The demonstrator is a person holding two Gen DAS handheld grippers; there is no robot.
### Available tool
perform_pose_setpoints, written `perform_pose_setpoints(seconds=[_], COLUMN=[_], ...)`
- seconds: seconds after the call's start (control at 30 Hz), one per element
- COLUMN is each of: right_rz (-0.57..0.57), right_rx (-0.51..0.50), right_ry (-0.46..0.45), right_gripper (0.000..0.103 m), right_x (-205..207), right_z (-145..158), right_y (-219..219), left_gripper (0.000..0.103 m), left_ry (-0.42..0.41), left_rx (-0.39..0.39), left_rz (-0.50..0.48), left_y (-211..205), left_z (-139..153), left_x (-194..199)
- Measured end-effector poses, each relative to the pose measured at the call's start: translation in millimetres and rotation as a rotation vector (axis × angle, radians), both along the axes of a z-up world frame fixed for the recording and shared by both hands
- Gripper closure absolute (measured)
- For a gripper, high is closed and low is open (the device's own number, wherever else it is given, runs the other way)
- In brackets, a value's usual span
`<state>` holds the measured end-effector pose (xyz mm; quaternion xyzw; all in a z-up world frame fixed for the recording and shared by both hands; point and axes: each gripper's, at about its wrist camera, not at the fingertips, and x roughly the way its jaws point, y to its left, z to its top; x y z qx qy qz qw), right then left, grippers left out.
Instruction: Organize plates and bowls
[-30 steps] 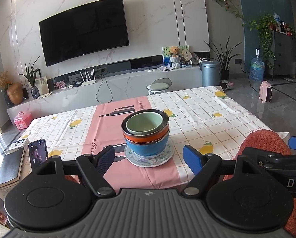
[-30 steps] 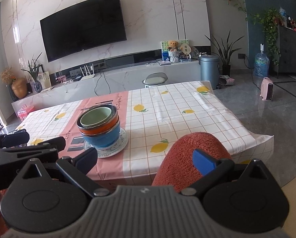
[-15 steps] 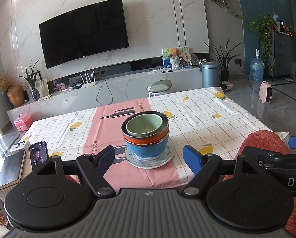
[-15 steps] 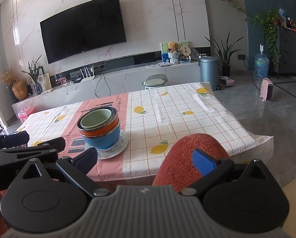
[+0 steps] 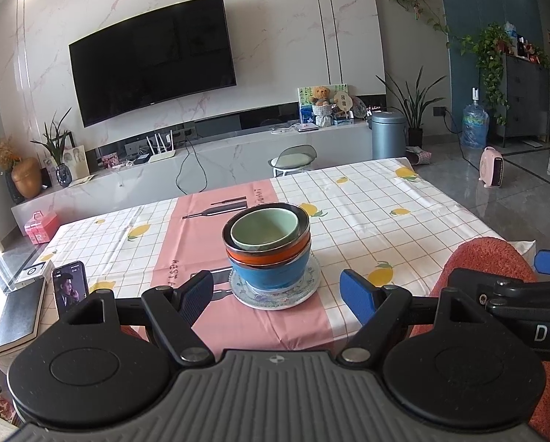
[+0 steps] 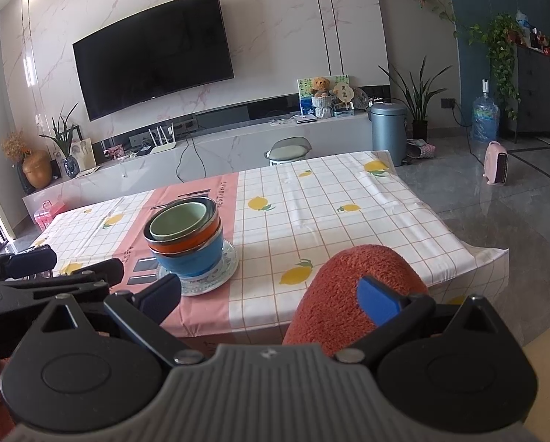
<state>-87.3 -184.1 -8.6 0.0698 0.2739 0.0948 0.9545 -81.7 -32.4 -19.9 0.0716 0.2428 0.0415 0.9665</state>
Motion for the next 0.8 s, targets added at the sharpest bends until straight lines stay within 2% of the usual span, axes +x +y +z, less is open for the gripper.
perform_pose_setpoints(seconds=[0.8], right_rz=[-0.007], right_rx=[0.022], right_ry=[-0.001], right_gripper=[0.003], right_x=[-2.8], right_z=[-1.0], right_y=[-4.8], left_gripper=[0.011], left_ry=[0.0], left_rx=[0.02], left_rz=[0.006], left_y=[-2.5], left_z=[0.0], left_x=[-1.8])
